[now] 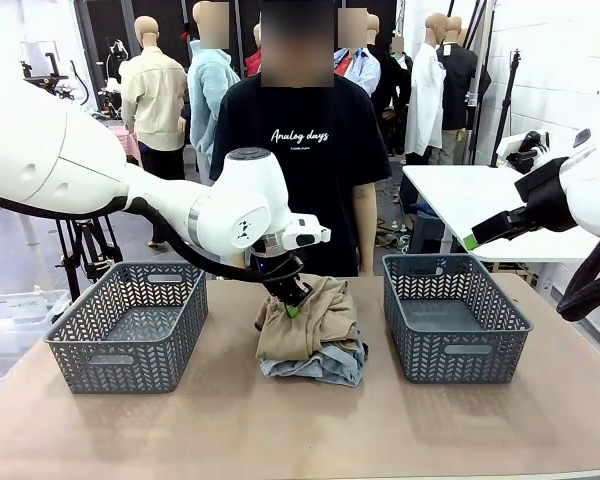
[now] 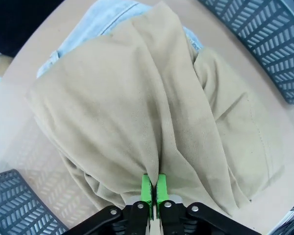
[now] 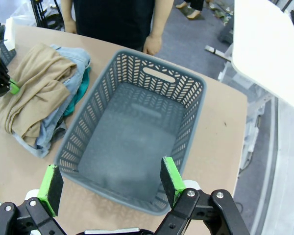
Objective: Sort the tops and bottoms.
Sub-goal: Lift clothes from the center of the table with your left hand.
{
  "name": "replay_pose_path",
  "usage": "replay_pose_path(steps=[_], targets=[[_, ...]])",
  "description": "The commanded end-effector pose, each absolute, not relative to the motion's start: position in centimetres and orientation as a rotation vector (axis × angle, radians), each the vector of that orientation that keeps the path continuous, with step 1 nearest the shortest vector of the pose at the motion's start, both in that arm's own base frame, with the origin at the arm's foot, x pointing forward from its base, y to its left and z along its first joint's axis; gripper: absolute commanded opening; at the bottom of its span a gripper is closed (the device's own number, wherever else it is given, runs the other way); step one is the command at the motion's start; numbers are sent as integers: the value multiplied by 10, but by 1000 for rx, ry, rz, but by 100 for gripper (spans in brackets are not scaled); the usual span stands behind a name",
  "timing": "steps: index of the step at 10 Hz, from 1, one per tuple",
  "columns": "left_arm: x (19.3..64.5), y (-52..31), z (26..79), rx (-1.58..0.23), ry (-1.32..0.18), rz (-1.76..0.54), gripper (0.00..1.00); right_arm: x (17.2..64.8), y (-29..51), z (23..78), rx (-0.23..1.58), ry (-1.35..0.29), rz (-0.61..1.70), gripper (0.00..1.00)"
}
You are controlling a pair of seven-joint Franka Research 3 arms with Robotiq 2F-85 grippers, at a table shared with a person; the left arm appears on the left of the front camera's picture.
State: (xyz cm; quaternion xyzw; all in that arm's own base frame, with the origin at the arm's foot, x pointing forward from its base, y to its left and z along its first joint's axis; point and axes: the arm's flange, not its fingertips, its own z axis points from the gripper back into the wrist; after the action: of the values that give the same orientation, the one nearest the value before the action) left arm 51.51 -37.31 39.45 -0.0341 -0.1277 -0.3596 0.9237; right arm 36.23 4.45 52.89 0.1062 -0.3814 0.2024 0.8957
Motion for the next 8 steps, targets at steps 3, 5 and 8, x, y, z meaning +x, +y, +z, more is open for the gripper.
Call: replay_pose_path(steps=[3, 5, 8], targets=[[460, -361, 453, -85, -360, -814, 0, 364, 45, 527, 222, -783, 411, 100], [434, -353, 508, -51, -496, -844, 0, 364, 45, 527, 222, -783, 411, 100], [404, -339, 605, -56, -636, -915, 0, 364, 45, 527, 222, -783, 411, 100]])
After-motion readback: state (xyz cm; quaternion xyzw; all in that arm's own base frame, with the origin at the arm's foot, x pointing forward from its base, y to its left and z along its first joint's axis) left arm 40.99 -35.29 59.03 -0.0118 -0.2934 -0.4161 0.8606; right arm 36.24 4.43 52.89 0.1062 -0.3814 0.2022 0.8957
